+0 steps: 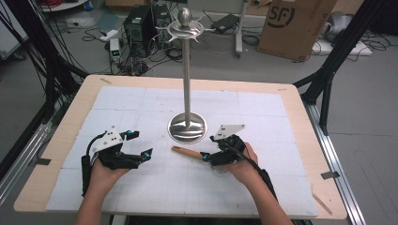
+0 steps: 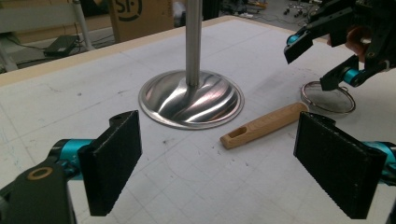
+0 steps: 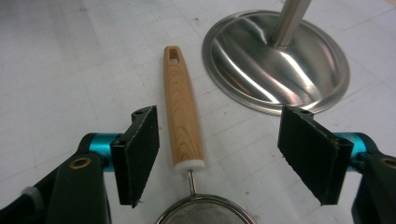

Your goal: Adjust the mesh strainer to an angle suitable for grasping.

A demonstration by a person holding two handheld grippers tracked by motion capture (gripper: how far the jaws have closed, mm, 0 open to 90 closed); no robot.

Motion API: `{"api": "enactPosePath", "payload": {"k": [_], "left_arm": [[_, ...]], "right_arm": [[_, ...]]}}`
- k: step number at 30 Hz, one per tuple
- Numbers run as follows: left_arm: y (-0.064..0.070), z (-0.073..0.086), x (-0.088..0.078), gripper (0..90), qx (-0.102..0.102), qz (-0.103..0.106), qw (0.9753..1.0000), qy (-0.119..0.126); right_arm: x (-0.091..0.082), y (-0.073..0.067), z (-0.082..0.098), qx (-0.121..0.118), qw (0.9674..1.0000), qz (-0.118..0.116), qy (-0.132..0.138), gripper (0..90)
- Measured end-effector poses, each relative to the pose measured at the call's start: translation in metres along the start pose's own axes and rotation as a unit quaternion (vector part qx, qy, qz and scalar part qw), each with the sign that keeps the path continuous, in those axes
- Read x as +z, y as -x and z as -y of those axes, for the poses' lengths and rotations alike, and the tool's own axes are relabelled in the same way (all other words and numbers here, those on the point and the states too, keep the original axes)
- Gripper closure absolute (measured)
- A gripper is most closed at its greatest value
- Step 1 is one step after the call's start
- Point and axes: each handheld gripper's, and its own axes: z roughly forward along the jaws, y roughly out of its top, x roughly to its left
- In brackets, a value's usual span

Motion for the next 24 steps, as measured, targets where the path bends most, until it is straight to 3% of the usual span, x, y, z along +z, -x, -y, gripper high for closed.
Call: {"api": "enactPosePath", "payload": {"k": [14, 24], "left_arm": [[0.000, 0.000, 0.001, 15.8, -0.002, 0.003, 1.0000, -0.003], [0.000, 0.001, 0.002, 15.8, -0.002, 0.004, 1.0000, -0.005]], "right_arm": [[0.018, -0.004, 0.000, 0.010, 0.9984, -0.031, -0.046, 40.1], [0.029, -0.006, 0.001, 0.008, 0.9954, -0.046, -0.083, 49.8]]}}
